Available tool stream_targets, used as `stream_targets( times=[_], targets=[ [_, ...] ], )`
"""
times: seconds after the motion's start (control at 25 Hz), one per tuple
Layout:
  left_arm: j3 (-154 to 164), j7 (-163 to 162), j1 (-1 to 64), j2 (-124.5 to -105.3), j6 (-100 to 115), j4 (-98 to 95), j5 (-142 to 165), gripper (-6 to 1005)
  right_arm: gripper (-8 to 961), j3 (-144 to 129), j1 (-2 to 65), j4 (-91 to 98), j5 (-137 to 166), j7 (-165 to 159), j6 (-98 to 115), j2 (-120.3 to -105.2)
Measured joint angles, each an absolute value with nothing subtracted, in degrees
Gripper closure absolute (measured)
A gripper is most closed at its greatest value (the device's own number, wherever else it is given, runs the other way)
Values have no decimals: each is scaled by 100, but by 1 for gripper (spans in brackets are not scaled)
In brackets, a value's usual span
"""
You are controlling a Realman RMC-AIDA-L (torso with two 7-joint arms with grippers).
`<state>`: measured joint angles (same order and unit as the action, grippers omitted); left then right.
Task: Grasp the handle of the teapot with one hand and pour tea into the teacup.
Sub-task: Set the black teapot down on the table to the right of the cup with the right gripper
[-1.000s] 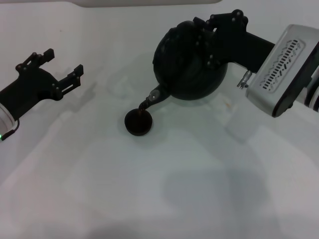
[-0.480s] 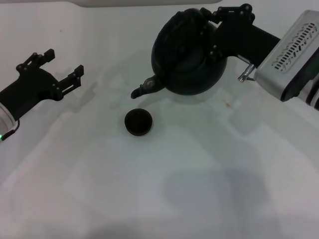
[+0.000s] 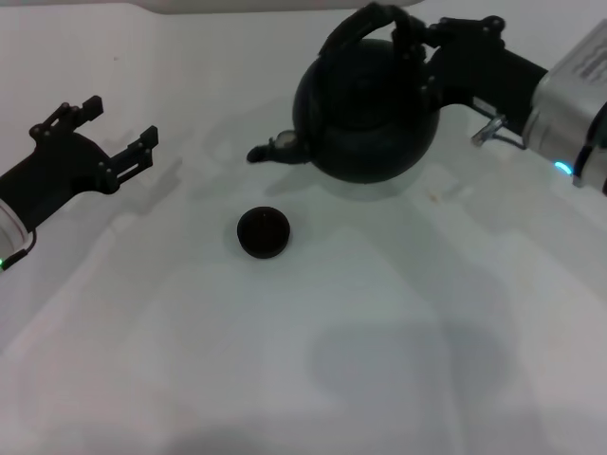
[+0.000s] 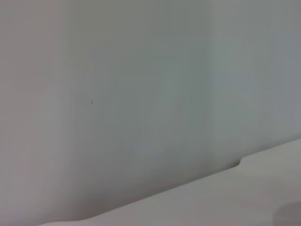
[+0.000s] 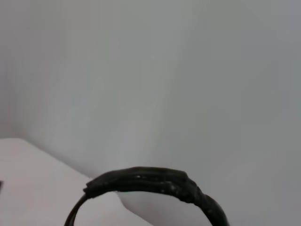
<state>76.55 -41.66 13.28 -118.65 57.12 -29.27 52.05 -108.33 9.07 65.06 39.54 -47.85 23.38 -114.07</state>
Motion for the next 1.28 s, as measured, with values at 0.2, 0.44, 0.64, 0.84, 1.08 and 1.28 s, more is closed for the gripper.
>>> stream_targets(
  times=[0.2, 0.44, 0.64, 0.84, 1.08, 1.28],
  targets=[
    [7680, -4166, 1335, -11865, 5713, -2927, 5208, 158, 830, -10393, 1028, 6032, 3941, -5402, 2597, -11396],
    [7690, -4166, 1309, -11872, 5732, -2922, 5211, 158, 830, -9628, 1222, 5154, 3967, -5875, 3482, -11366],
    [7691, -4166, 1291, -11876, 5746, -2919, 5212, 158, 831, -9133, 1196, 4701, 3952, -5885, 3891, -11397],
    [7698, -4166, 1318, -11885, 5754, -2889, 5212, 158, 832, -8618, 1169, 4108, 3944, -5885, 4574, -11451],
    [7700, -4166, 1350, -11878, 5757, -2873, 5212, 158, 832, -8513, 1121, 3834, 3972, -5830, 5071, -11505],
    [7699, -4166, 1394, -11874, 5731, -2867, 5212, 158, 833, -8541, 1134, 3657, 3979, -5761, 5370, -11517]
  ],
)
